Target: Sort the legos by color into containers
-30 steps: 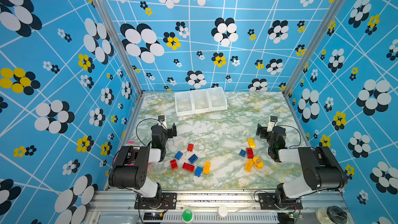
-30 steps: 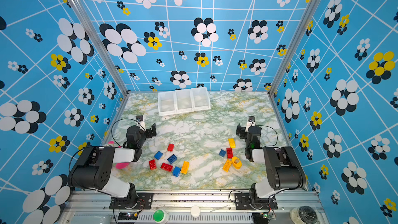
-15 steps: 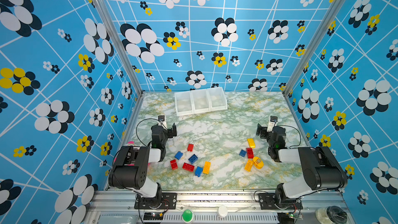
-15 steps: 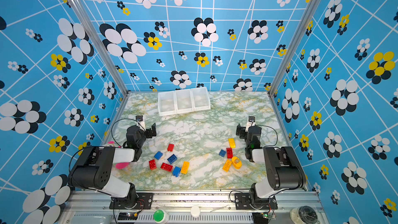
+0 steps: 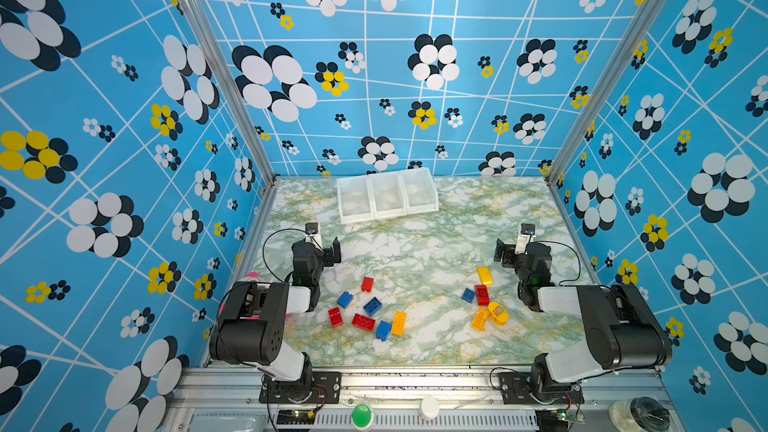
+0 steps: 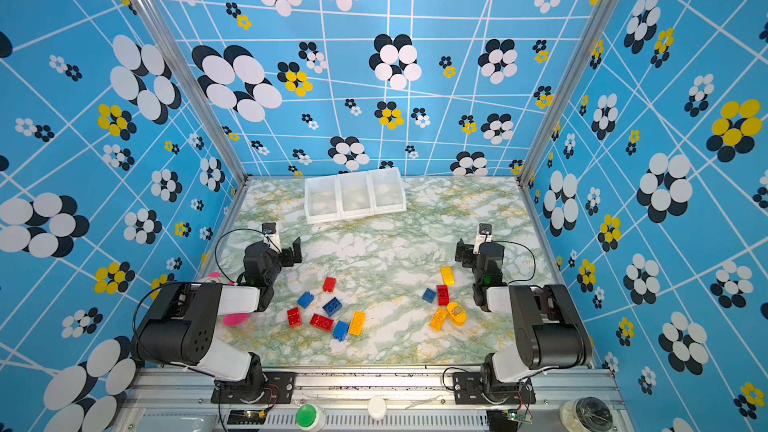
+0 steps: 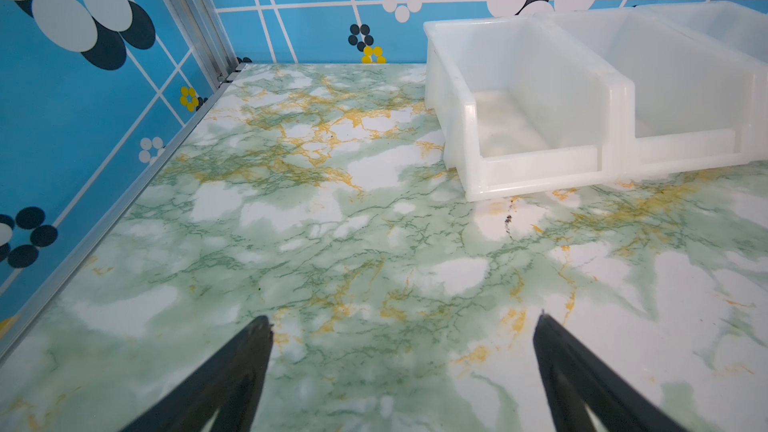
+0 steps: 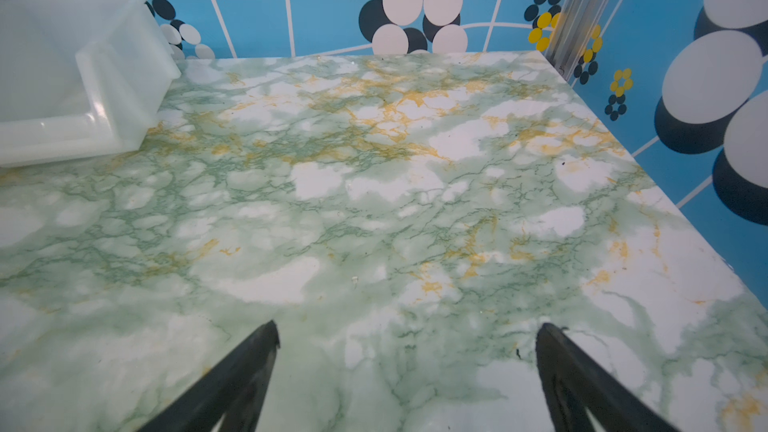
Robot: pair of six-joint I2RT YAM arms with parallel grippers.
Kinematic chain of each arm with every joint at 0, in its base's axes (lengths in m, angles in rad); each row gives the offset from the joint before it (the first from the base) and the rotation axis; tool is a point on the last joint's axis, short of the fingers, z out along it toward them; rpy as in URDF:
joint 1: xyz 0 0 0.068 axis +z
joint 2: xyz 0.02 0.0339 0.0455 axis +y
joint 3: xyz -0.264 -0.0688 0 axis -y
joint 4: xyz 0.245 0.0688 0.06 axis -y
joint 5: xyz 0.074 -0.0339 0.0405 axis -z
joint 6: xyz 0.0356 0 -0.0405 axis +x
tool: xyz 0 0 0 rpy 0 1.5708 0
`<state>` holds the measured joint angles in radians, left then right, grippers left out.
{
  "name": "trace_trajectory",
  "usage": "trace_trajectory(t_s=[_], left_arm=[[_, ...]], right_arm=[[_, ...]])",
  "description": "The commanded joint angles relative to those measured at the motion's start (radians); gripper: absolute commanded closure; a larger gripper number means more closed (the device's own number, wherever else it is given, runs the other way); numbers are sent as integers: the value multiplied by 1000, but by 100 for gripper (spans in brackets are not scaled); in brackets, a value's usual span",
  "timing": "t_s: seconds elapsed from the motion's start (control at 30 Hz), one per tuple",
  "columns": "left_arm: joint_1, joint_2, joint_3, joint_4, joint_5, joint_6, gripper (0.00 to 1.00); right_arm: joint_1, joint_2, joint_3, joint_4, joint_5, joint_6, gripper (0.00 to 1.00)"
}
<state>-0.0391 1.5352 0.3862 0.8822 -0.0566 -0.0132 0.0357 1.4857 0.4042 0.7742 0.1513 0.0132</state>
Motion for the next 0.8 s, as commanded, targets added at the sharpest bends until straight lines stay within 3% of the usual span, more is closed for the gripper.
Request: trace_trajectory(t_s=[0.0, 0.3, 0.6, 0.77], left_arm=[[-5, -81, 91, -208, -17, 16, 2], [-96, -103, 384, -701, -80, -65, 2], [-256, 182, 854, -1094, -88, -204, 5], [-286, 354, 1126, -1295, -84, -271, 11]], right_arm=[[-5, -111, 98, -268, 4, 40, 1], [31, -249, 205, -689, 41, 136, 1], [59, -279, 349, -979, 16, 197, 1], [67, -256, 409, -1052, 5, 208, 1]])
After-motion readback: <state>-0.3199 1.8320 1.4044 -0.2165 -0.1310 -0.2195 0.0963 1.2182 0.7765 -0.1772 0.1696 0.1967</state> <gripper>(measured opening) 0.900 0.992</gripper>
